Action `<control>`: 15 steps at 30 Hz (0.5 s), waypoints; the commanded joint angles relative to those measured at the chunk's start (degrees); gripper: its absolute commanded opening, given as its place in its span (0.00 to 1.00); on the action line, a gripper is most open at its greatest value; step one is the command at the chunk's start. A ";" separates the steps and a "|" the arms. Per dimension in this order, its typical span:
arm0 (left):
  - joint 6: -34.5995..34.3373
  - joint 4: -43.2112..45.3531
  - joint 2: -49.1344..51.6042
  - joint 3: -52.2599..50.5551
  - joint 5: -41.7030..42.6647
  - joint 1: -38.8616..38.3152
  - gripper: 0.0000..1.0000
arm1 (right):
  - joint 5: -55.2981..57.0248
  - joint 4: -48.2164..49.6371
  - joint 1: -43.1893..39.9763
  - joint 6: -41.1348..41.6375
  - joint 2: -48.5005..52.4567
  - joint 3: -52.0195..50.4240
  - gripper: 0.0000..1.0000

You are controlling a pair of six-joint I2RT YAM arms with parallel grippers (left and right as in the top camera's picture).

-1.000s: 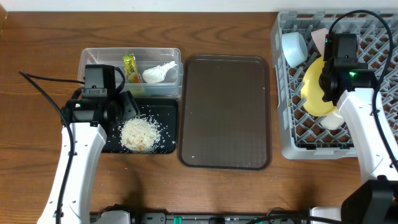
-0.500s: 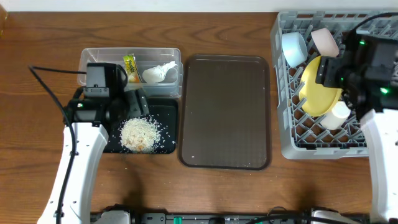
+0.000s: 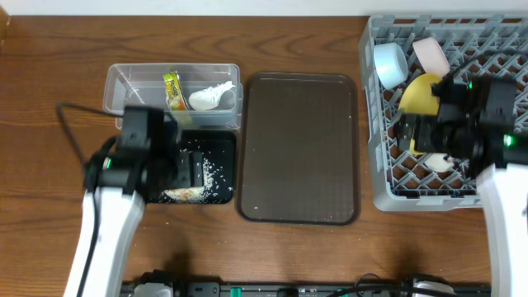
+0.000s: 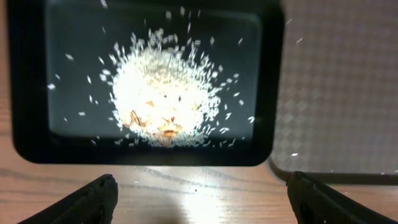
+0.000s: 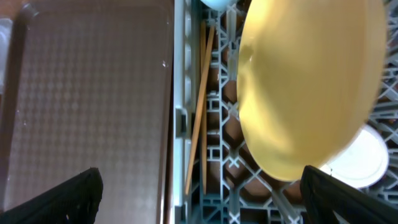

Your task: Sort waste into correct bins and load items into the dishwasher rack

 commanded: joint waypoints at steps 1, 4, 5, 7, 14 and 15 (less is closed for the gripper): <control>0.66 1.92 -10.49 -3.65 0.11 -0.02 0.89 | 0.52 4.81 -0.31 0.87 -11.23 -8.00 0.99; -2.19 4.42 -20.37 -7.43 0.07 -0.02 0.95 | 0.72 8.98 -0.31 0.90 -22.18 -16.09 0.99; -2.29 5.18 -23.17 -8.37 0.07 -0.02 0.95 | 1.09 9.35 -0.31 0.90 -25.75 -18.27 0.99; -2.29 5.88 -27.43 -8.83 0.09 -0.02 0.95 | 1.05 8.41 -0.31 0.94 -31.76 -21.42 0.99; -2.27 5.64 -34.42 -8.81 0.07 -0.02 0.96 | 0.96 -3.08 -0.31 0.92 -43.52 -24.48 0.99; -2.27 5.64 -34.53 -8.81 0.07 -0.02 0.96 | 0.94 -4.83 -0.31 0.92 -44.00 -24.48 0.99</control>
